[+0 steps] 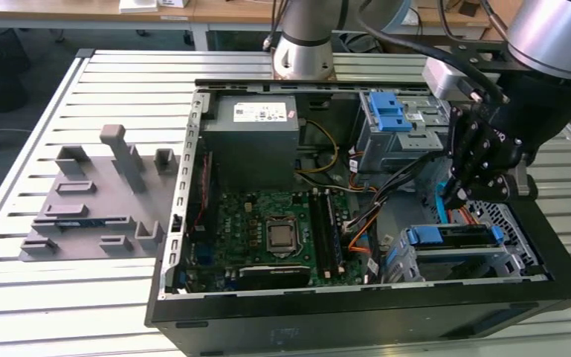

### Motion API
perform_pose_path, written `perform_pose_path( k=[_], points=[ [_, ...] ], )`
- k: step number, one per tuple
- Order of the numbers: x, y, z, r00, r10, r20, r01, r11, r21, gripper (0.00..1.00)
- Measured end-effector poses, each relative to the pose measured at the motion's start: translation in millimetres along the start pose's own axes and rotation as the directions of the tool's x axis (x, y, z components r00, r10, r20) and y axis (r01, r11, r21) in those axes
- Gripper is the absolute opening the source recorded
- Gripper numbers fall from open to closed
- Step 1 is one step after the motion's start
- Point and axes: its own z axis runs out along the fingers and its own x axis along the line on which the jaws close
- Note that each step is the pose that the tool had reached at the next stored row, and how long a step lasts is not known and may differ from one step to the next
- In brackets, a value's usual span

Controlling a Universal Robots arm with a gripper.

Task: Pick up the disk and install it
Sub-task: 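Insert the second disk wire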

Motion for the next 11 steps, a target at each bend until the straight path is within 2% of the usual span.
perform_pose_path(
  k=[5,11],
  points=[
    [0.3,0.1,1.4,1.0,-0.001,0.0006,0.001,0.9999,0.0151,0.16],
    [2.3,0.1,4.2,1.0,-0.001,0.0025,0.001,0.9999,0.0152,0.16]
  ],
)
